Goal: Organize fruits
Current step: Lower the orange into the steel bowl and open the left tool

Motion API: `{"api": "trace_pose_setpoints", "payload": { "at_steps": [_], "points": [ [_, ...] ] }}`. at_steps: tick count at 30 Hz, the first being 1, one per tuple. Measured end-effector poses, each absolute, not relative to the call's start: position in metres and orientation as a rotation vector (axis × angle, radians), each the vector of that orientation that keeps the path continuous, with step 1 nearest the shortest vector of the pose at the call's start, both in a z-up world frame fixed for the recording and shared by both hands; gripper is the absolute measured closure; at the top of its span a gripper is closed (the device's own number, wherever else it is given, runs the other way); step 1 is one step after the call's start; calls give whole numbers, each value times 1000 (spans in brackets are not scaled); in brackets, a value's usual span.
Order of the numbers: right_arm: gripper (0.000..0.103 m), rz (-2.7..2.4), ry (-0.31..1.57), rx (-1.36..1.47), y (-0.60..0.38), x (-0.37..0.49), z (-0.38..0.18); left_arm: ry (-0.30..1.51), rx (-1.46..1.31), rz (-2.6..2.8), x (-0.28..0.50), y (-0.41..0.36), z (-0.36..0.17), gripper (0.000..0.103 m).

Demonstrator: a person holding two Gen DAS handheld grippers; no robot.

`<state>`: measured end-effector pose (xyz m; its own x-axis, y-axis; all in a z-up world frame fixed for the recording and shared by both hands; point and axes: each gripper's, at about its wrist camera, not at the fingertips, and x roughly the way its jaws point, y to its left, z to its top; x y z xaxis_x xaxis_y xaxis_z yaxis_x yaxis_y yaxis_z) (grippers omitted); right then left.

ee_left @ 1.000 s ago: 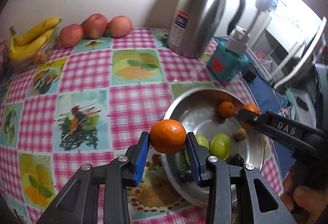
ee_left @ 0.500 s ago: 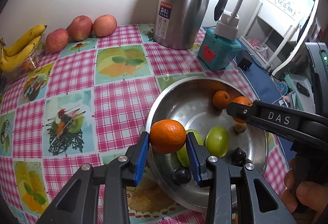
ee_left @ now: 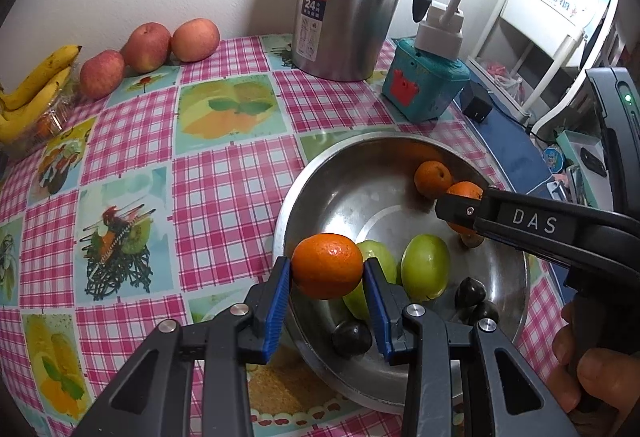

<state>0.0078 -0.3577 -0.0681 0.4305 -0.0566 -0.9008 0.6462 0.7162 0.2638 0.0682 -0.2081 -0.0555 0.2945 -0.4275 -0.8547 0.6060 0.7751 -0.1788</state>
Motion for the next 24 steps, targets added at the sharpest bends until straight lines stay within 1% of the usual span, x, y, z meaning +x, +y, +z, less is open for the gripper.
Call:
{"api": "trace_pose_setpoints", "payload": {
  "at_steps": [24],
  "points": [
    [61, -485, 1074, 652, -358, 11, -79, 1103, 223, -693, 68, -212, -66, 62]
  ]
}}
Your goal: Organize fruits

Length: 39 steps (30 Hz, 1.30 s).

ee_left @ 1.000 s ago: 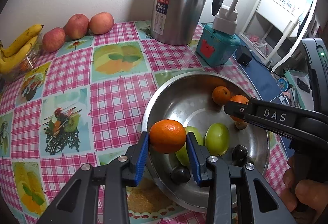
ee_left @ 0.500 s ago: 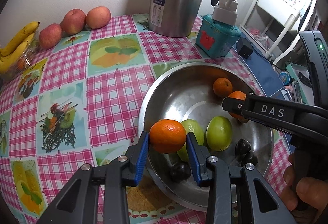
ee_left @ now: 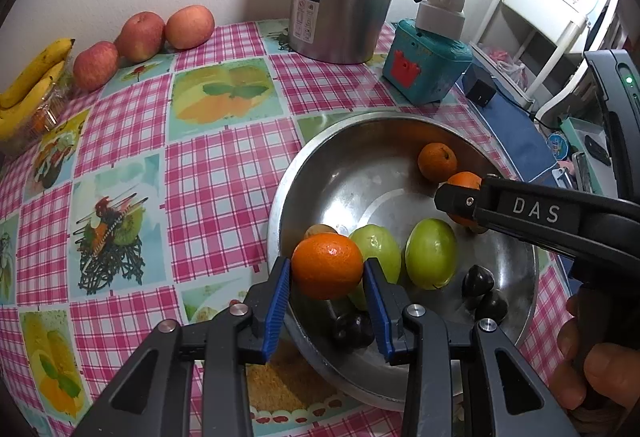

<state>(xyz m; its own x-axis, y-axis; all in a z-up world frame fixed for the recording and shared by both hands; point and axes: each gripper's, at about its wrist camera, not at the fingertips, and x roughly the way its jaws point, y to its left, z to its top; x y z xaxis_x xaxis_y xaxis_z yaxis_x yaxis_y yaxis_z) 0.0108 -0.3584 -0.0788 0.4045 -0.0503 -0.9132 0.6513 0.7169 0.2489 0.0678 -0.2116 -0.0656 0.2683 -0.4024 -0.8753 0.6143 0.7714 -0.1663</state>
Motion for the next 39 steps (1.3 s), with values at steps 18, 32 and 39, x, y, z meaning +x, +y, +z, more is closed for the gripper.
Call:
{"api": "trace_pose_setpoints", "payload": {
  "at_steps": [18, 32, 39],
  "points": [
    [60, -488, 1066, 615, -356, 12, -72, 1101, 206, -693, 70, -209, -60, 52],
    [60, -472, 1070, 586, -349, 15, -64, 1095, 99, -578, 92, -180, -47, 44],
    [61, -454, 1082, 549, -340, 20, -62, 1107, 38, -448, 110, -152, -47, 38]
  ]
}}
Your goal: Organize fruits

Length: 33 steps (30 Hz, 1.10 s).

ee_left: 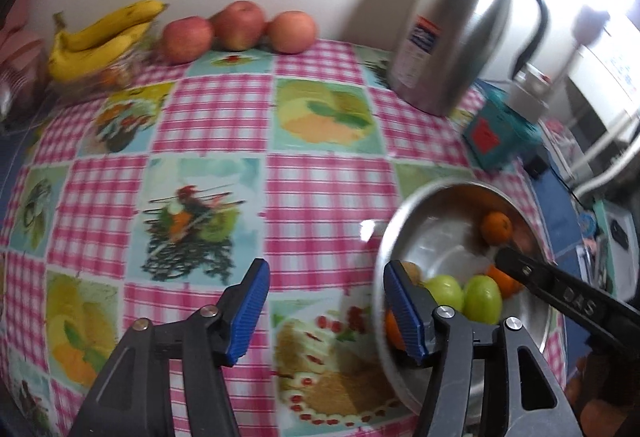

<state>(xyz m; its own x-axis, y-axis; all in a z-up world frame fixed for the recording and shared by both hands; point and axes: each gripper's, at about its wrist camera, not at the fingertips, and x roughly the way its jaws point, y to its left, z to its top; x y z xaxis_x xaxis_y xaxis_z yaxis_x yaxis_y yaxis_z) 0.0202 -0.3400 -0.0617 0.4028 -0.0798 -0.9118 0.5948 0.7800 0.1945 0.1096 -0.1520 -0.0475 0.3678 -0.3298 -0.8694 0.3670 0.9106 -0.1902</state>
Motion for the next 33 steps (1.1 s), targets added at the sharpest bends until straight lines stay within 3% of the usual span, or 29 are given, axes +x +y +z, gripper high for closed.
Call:
{"api": "trace_pose_setpoints", "payload": {
  "at_steps": [6, 14, 16, 21, 24, 33],
  "points": [
    [61, -409, 1091, 517, -323, 27, -58, 1123, 5, -334, 122, -127, -52, 26],
    [60, -356, 1103, 426, -292, 39, -52, 1092, 44, -222, 131, -104, -51, 0],
    [46, -345, 1105, 403, -285, 42, -51, 1081, 51, -205, 131, -101, -49, 0],
    [41, -338, 1110, 353, -274, 46, -50, 1067, 68, -164, 136, -92, -49, 0],
    [19, -333, 1107, 337, -271, 47, -50, 1064, 82, -148, 137, -89, -51, 0],
    [17, -314, 1101, 286, -258, 46, -52, 980, 136, -88, 135, -80, -45, 0]
  ]
}}
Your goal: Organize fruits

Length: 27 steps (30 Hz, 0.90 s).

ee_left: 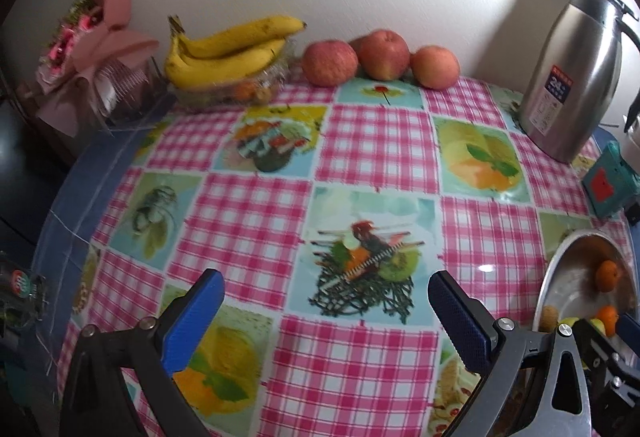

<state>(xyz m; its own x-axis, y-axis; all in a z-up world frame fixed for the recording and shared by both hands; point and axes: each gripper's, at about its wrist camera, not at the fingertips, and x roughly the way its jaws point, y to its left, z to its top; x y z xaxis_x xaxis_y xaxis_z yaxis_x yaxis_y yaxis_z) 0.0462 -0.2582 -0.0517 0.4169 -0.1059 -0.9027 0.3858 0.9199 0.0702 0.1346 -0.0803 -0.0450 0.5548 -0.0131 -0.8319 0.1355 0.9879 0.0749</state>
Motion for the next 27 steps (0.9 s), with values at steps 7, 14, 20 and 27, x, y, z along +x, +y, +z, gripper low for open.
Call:
{"api": "trace_pose_setpoints", "payload": {
  "at_steps": [7, 14, 20, 27],
  "points": [
    [17, -309, 1092, 283, -255, 42, -49, 922, 207, 6, 127, -78, -38, 0],
    [17, -305, 1091, 281, -248, 37, -48, 910, 273, 43, 114, -80, -38, 0],
    [17, -289, 1087, 271, -238, 32, -48, 931, 277, 71, 106, -74, -47, 0],
    [17, -278, 1096, 263, -231, 24, -49, 987, 262, 86, 97, -57, -51, 0]
  ]
}}
